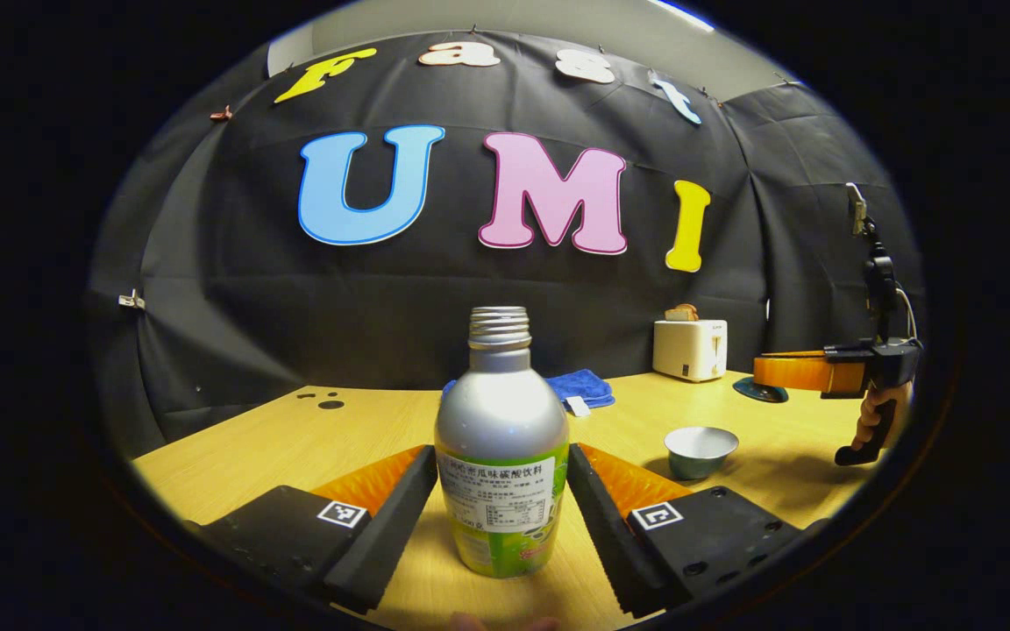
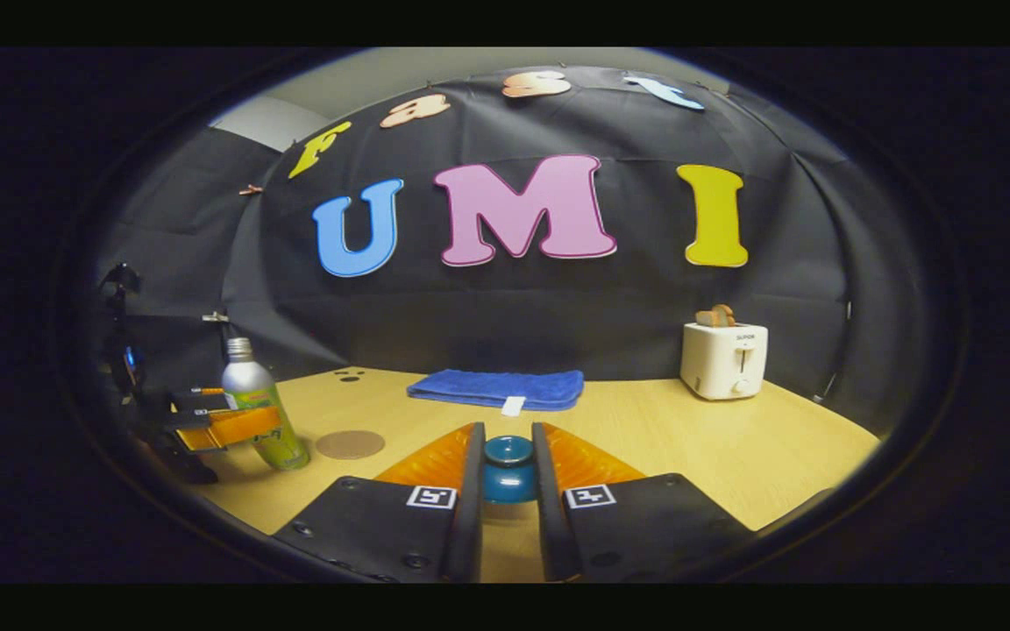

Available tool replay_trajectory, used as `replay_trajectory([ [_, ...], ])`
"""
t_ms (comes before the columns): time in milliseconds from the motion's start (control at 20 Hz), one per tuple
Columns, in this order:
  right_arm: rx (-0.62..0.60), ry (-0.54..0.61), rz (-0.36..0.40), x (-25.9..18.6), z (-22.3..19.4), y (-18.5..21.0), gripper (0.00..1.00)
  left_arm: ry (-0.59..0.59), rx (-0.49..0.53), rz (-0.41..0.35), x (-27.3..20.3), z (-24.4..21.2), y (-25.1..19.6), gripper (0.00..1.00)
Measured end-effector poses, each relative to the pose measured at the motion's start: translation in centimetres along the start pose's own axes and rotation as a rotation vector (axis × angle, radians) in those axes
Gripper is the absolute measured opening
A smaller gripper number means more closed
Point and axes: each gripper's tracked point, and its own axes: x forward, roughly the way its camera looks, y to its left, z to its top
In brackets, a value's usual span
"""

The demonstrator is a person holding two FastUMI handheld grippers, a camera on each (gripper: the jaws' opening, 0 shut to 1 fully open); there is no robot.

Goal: Open the teacup lid with one hand, grasp the water bottle and pour water into the teacup with the other hand; after pouring, place the water bottle on the coaster and then close the teacup lid.

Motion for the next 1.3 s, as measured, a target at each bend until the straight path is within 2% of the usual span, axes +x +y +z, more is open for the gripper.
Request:
replay_trajectory([
  [50, 0.004, -0.002, -0.002, -0.1, 0.2, -0.2, 0.35, 0.003, 0.005, 0.010, 0.1, 0.1, 0.1, 0.88],
  [100, 0.012, -0.006, -0.003, -0.3, 0.3, -0.5, 0.26, 0.007, 0.019, 0.017, 0.1, 0.0, 0.0, 0.82],
  [150, 0.016, -0.011, -0.006, -0.4, 0.5, -0.8, 0.26, 0.010, 0.045, 0.025, 0.2, 0.3, 0.0, 0.83],
  [200, 0.014, -0.019, -0.010, -0.6, 0.8, -1.1, 0.30, 0.017, 0.086, 0.037, 0.2, 0.3, 0.1, 0.83],
  [250, 0.007, -0.024, -0.020, -0.7, 1.0, -1.5, 0.30, 0.015, 0.135, 0.047, 0.4, 0.6, 0.2, 0.82],
  [300, -0.003, -0.025, -0.037, -0.8, 1.0, -2.1, 0.26, 0.006, 0.181, 0.057, 0.4, 1.0, 0.3, 0.82],
  [350, -0.015, -0.025, -0.053, -1.0, 1.1, -2.7, 0.30, -0.003, 0.227, 0.059, 0.7, 1.7, 0.3, 0.81],
  [400, -0.022, -0.029, -0.062, -1.3, 1.2, -3.1, 0.30, -0.008, 0.283, 0.062, 1.1, 2.4, 0.3, 0.81],
  [450, -0.021, -0.034, -0.066, -1.4, 1.5, -3.3, 0.25, -0.006, 0.389, 0.080, 2.0, 3.3, 0.3, 0.81],
  [500, -0.011, -0.041, -0.065, -1.8, 1.6, -3.6, 0.30, -0.002, 0.470, 0.095, 2.5, 3.9, 0.5, 0.80],
  [550, -0.005, -0.047, -0.066, -2.1, 1.7, -3.8, 0.30, 0.008, 0.545, 0.101, 2.8, 3.9, 0.6, 0.80],
  [600, -0.005, -0.055, -0.071, -2.5, 1.9, -4.4, 0.26, 0.048, 0.671, 0.081, 3.6, 3.3, 0.1, 0.81],
  [700, -0.005, -0.063, -0.081, -2.9, 2.3, -5.3, 0.26, 0.090, 0.821, 0.047, 4.4, 2.1, -1.0, 0.80],
  [750, -0.001, -0.079, -0.086, -3.2, 2.9, -5.7, 0.30, 0.098, 0.912, 0.035, 4.5, 1.6, -1.6, 0.80],
  [800, 0.002, -0.085, -0.087, -3.4, 3.2, -5.9, 0.26, 0.105, 0.985, 0.028, 4.6, 1.4, -2.2, 0.80],
  [850, 0.007, -0.088, -0.087, -3.6, 3.3, -6.1, 0.26, 0.108, 1.055, 0.027, 4.9, 1.2, -2.6, 0.80],
  [1050, 0.022, -0.095, -0.087, -4.1, 3.5, -7.0, 0.30, 0.081, 1.259, 0.015, 5.9, 1.3, -4.8, 0.80],
  [1300, 0.025, -0.104, -0.110, -4.6, 3.8, -8.2, 0.25, 0.081, 1.534, -0.031, 6.2, 1.1, -6.4, 0.80],
])
